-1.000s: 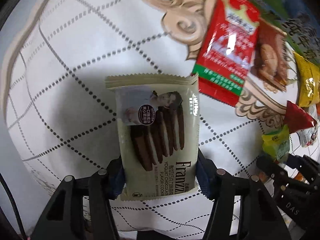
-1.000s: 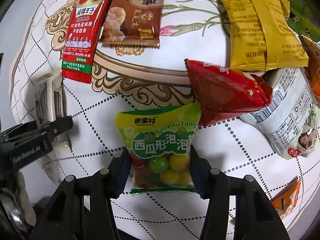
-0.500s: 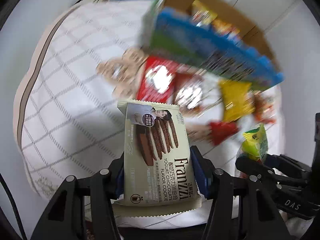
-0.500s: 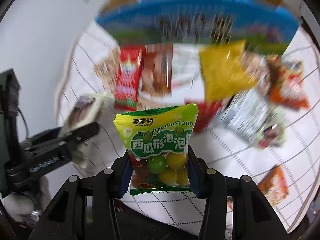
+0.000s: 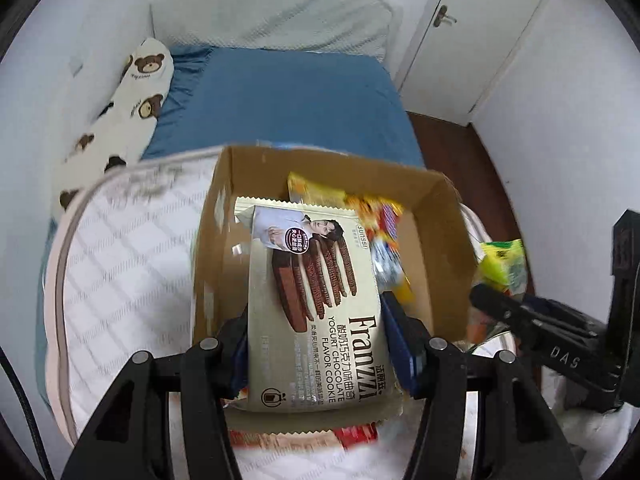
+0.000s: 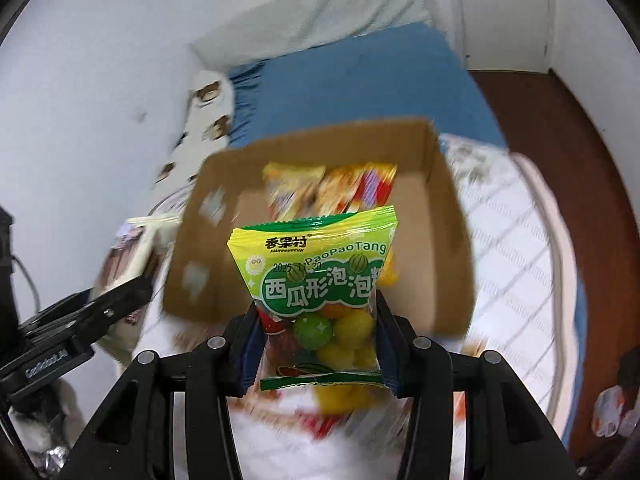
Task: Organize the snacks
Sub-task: 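Lower both held packs into the box and open both tools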
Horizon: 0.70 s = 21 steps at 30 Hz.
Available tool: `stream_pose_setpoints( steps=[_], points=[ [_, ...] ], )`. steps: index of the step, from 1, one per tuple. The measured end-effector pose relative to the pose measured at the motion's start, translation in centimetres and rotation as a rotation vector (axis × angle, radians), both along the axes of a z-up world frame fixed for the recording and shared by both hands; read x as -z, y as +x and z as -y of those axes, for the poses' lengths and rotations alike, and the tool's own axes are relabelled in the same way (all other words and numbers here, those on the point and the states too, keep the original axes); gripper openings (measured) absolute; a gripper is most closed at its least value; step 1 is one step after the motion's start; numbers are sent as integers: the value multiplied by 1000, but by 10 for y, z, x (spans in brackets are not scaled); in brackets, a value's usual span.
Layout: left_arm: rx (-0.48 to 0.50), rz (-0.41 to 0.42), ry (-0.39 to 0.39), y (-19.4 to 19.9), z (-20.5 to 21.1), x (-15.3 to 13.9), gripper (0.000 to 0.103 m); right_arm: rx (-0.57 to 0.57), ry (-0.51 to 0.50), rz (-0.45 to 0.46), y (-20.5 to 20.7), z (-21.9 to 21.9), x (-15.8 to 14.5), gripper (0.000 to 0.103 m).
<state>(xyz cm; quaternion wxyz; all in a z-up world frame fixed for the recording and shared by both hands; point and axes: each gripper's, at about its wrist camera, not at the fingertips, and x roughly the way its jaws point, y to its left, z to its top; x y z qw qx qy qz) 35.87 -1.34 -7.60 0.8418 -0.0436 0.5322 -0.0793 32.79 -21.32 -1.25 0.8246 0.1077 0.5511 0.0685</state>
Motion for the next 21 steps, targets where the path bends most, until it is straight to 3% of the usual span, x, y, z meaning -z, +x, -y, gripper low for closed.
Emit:
stream_pose_setpoints(
  steps=[7, 12, 13, 14, 16, 21],
  points=[
    [-29, -106, 87, 105, -7, 58, 54, 52, -108, -98, 89, 12, 42, 51],
    [-44, -188, 123, 149, -17, 100, 56, 69, -144, -155, 125, 10, 81, 52],
    [-40, -220, 130, 155, -17, 109, 56, 71, -160, -168, 130, 10, 87, 56],
    [-35, -244, 133, 160, -18, 118, 56, 74, -186, -179, 134, 10, 92, 76],
    [-33, -264, 140, 168, -18, 130, 58, 75, -226, -194, 141, 7, 100, 99],
    [-20, -240, 115, 170, -21, 140, 78, 60, -209, -221, 146, 2, 114, 99]
  ],
)
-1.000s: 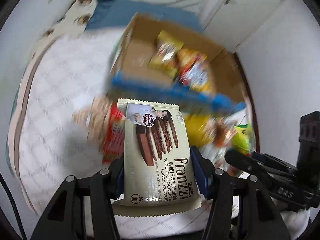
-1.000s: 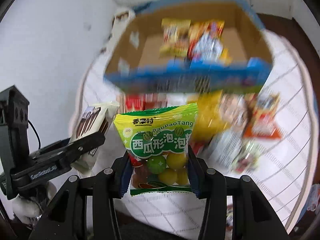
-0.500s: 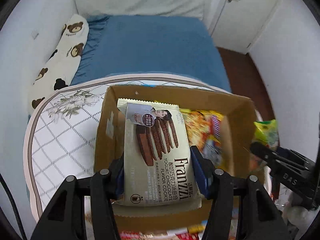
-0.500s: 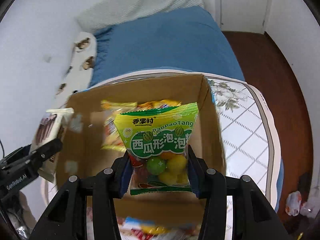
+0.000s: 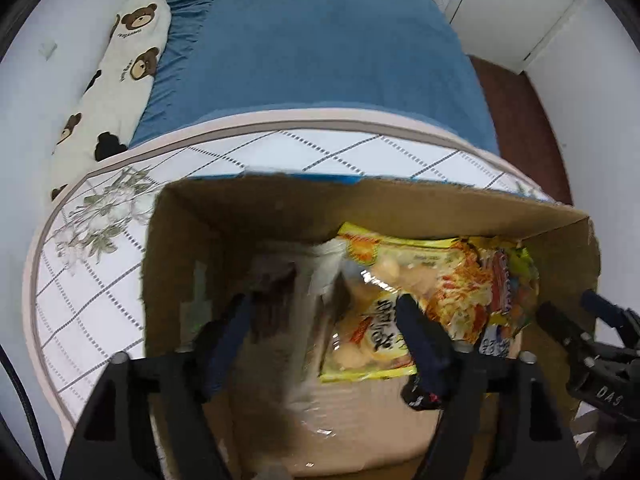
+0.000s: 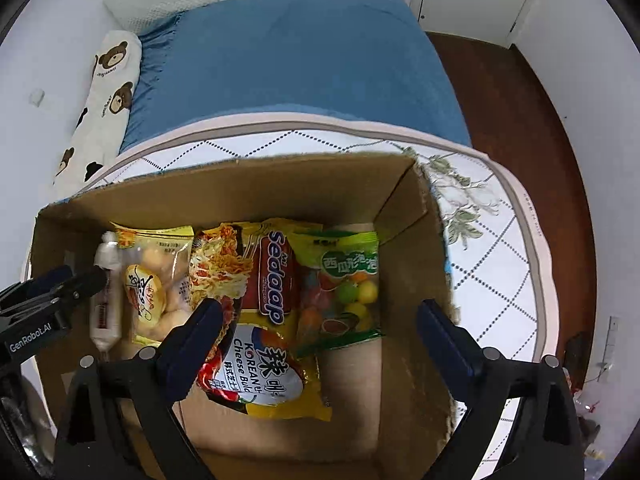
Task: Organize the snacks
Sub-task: 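Lower both held packs into the box and open both tools, then grasp the red spicy snack packet with the left tool while the right tool grasps the yellow chip bag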
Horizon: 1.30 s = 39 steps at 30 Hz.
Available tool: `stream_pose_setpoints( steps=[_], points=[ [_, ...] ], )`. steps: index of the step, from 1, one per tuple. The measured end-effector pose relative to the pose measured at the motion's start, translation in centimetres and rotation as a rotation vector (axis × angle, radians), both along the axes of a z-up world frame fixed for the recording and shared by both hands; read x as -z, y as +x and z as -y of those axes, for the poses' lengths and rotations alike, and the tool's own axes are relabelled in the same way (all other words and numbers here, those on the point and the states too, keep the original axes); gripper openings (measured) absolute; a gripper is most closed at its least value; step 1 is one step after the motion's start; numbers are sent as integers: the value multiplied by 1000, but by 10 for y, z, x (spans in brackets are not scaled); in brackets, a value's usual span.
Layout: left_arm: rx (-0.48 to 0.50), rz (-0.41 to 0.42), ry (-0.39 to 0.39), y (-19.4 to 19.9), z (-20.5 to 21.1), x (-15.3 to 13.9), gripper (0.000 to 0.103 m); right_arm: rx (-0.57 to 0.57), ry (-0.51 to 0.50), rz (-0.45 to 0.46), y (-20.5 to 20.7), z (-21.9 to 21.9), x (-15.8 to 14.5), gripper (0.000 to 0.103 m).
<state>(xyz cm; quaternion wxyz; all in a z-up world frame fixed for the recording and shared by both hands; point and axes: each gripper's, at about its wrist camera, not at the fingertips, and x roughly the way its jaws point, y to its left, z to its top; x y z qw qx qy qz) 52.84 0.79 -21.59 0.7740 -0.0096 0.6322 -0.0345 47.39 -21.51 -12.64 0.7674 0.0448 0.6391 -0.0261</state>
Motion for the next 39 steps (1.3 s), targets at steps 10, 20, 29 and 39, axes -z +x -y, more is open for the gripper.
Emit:
stream_pose_setpoints(
  steps=[10, 20, 29, 39],
  points=[
    [-19, 87, -4, -44, -5, -22, 83, -13, 33, 31, -37, -8, -1, 99],
    [-27, 187, -12, -115, -9, -57, 83, -40, 33, 124, -105, -27, -37, 99],
    [-32, 304, -14, -180, -16, -101, 83, -69, 31, 251, -162, -39, -90, 99],
    [-16, 397, -35, -239, -13, -140, 83, -74, 80, 361, -231, -45, -144, 99]
  ],
)
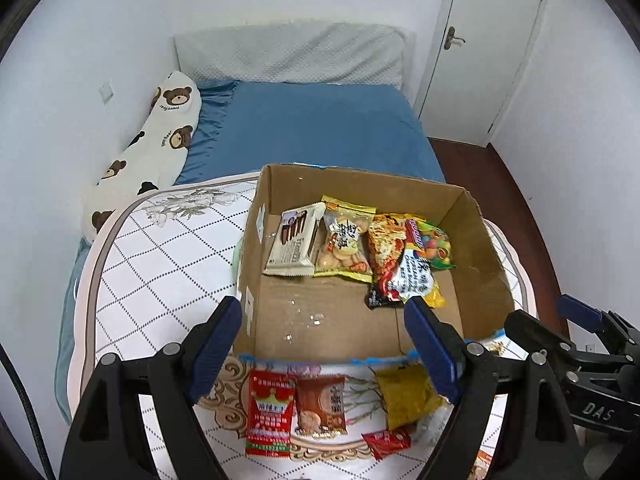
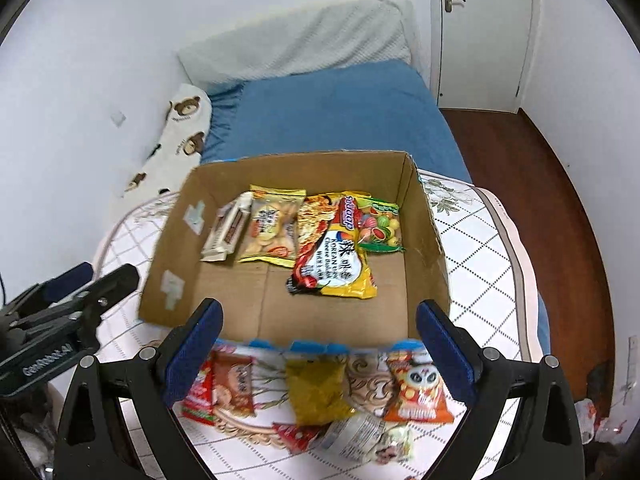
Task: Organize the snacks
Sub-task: 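Grasp the red spicy snack packet with the left tool while the right tool grasps the yellow chip bag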
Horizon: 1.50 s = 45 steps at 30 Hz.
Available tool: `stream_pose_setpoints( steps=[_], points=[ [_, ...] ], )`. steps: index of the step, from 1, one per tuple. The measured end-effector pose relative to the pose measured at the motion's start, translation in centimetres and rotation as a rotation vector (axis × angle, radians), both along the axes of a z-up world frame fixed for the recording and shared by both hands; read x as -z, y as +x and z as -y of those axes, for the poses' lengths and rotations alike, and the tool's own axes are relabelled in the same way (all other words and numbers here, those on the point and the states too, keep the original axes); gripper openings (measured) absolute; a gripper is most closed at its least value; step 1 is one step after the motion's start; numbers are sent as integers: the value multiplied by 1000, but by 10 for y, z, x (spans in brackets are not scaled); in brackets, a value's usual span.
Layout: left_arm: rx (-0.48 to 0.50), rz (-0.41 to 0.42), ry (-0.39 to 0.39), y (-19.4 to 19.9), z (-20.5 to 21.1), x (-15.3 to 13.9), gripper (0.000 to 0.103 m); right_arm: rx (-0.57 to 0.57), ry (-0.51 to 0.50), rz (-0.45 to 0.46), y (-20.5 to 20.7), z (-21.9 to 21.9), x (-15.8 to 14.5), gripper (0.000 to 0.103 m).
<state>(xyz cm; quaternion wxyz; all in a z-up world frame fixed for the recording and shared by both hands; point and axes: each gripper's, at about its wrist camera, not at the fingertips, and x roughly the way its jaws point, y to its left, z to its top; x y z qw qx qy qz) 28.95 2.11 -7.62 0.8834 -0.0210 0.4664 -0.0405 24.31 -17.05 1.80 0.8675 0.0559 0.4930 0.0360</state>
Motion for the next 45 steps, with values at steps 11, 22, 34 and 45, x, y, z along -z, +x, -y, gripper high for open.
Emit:
stream_pose_setpoints(
  steps=[11, 22, 34, 45],
  points=[
    [-67, -122, 60, -44, -7, 57, 83, 5, 129, -178, -43, 20, 73, 99],
    [-127, -415, 190, -30, -25, 183, 83, -76, 114, -310, -23, 2, 166, 79],
    [-134, -469, 147, -26, -51, 227, 50, -114, -38, -416, -4, -30, 229, 68],
    [-159, -547, -24, -94, -96, 237, 47, -120, 106, -512, -59, -53, 235, 59]
  ],
)
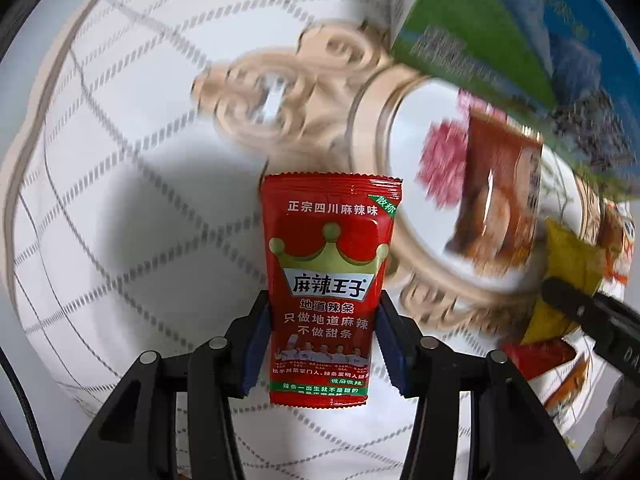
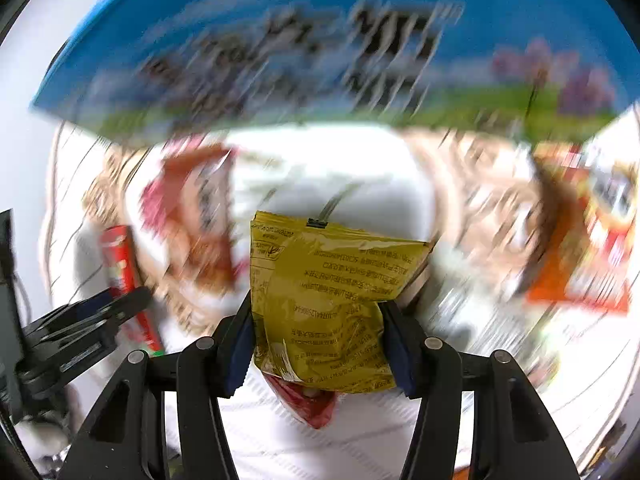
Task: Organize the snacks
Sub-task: 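Grasp the red spicy snack packet with the left tool while the right tool grasps the yellow chip bag, then carry both packets into the box and open both tools to release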
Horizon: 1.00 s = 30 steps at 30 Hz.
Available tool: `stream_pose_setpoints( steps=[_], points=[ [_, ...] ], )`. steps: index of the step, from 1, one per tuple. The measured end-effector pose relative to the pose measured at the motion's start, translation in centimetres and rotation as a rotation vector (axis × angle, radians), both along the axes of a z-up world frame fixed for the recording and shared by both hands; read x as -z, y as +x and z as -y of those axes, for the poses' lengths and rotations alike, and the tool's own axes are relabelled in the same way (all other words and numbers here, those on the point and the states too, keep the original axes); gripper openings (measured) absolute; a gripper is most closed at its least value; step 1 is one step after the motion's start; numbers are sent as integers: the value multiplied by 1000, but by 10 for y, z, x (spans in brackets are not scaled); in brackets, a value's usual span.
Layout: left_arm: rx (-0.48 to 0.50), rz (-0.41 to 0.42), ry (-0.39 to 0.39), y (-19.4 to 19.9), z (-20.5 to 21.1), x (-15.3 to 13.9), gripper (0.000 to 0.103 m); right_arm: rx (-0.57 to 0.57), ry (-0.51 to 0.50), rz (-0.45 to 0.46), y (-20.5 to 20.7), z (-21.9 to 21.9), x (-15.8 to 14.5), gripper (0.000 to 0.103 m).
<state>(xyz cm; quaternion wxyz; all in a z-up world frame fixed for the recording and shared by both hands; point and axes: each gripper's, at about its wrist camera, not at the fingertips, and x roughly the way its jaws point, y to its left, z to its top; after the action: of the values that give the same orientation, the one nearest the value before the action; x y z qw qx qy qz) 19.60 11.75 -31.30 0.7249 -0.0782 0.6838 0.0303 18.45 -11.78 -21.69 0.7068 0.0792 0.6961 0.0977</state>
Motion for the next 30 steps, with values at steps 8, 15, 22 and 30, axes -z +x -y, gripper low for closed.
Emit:
stream_pose_setpoints(
  steps=[8, 15, 22, 30],
  points=[
    [41, 1, 28, -6, -1, 16, 50, 5, -56, -21, -18, -15, 20, 62],
    [43, 3, 48, -6, 35, -3, 44, -22, -93, 23, -29, -38, 19, 58],
    [56, 67, 13, -13, 39, -52, 44, -41, -28, 84, -35, -35, -22, 56],
    [85, 188, -92, -11, 58, -139, 44, -42, 111, 164, -38, -21, -97, 56]
  ],
)
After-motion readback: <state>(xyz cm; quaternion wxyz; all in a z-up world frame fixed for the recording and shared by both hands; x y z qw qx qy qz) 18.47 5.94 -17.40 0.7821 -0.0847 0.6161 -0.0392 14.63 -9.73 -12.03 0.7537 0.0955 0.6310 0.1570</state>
